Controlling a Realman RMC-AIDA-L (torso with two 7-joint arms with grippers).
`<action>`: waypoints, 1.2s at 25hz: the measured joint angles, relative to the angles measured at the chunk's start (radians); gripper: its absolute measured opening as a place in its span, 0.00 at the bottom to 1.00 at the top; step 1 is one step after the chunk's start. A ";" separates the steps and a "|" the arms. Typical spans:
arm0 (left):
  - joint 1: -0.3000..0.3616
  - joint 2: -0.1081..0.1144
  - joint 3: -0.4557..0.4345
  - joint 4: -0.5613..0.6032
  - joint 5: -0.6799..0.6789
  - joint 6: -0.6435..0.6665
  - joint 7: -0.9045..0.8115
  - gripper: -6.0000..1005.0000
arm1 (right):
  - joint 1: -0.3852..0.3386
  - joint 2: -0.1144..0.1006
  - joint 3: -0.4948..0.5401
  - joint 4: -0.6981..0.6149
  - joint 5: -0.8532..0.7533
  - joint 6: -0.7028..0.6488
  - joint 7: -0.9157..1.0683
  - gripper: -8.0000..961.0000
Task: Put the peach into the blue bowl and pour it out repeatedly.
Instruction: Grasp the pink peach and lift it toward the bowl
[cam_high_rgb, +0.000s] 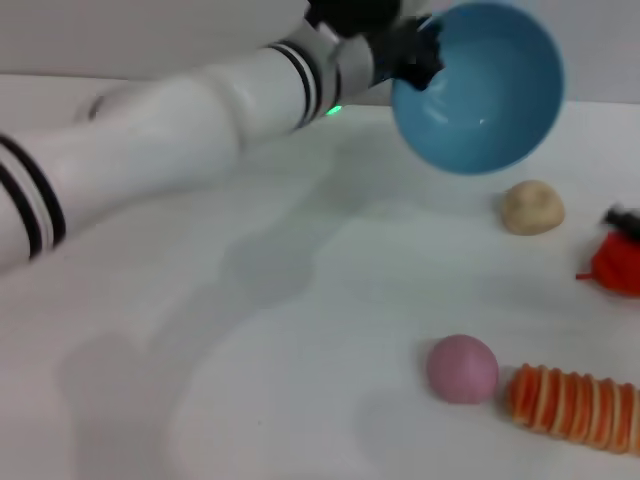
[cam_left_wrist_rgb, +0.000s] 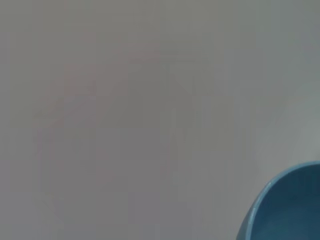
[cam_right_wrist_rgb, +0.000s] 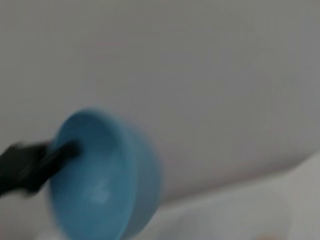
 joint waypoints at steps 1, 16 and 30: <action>-0.012 0.000 -0.031 -0.020 -0.007 0.040 -0.020 0.01 | 0.024 0.000 0.000 -0.030 -0.103 -0.020 0.088 0.53; -0.032 0.000 -0.258 -0.123 -0.026 0.345 -0.221 0.01 | 0.300 0.007 -0.182 0.087 -0.562 -0.024 0.406 0.47; -0.018 -0.004 -0.256 -0.125 -0.030 0.341 -0.222 0.01 | 0.316 0.005 -0.235 0.101 -0.580 -0.049 0.451 0.40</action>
